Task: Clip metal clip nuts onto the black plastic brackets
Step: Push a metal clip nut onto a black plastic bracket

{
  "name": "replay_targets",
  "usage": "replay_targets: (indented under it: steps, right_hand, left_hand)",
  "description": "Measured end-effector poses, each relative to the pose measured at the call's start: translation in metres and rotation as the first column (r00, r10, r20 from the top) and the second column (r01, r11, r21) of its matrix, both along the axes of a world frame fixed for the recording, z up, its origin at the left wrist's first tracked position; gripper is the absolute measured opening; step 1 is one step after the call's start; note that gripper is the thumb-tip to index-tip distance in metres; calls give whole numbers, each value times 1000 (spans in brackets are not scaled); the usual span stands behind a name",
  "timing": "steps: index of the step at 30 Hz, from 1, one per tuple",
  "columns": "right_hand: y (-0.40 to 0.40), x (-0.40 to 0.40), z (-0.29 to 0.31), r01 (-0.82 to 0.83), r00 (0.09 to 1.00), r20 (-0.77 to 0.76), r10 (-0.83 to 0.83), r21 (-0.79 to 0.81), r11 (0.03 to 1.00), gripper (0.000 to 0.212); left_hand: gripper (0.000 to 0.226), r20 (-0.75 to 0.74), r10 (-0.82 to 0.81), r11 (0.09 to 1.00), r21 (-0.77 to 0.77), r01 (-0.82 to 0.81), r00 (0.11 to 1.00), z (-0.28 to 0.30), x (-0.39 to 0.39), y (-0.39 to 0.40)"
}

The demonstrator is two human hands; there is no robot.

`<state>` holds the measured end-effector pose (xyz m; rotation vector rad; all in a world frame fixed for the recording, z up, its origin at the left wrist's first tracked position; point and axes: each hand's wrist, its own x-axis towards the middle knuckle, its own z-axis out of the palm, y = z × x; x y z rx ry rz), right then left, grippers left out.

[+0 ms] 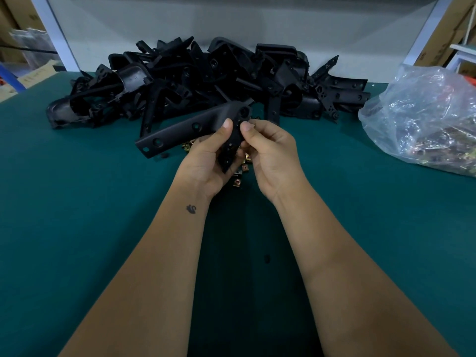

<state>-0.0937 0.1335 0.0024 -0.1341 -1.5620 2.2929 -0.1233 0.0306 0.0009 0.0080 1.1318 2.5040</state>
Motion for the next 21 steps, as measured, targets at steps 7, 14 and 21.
replay_targets:
  steps: [7, 14, 21]
  right_hand:
    - [-3, 0, 0, 34, 999, 11, -35, 57, 998, 18]
    - [-11, 3, 7, 66, 998, 13, -66, 36, 997, 18]
    - [-14, 6, 11, 42, 999, 24, -42, 6, 999, 7]
  left_hand:
    - [25, 1, -19, 1000, -17, 19, 1000, 3, 1, 0]
    - [58, -11, 39, 998, -38, -40, 999, 8, 3, 2]
    - [73, -58, 25, 1000, 4, -24, 998, 10, 6, 1]
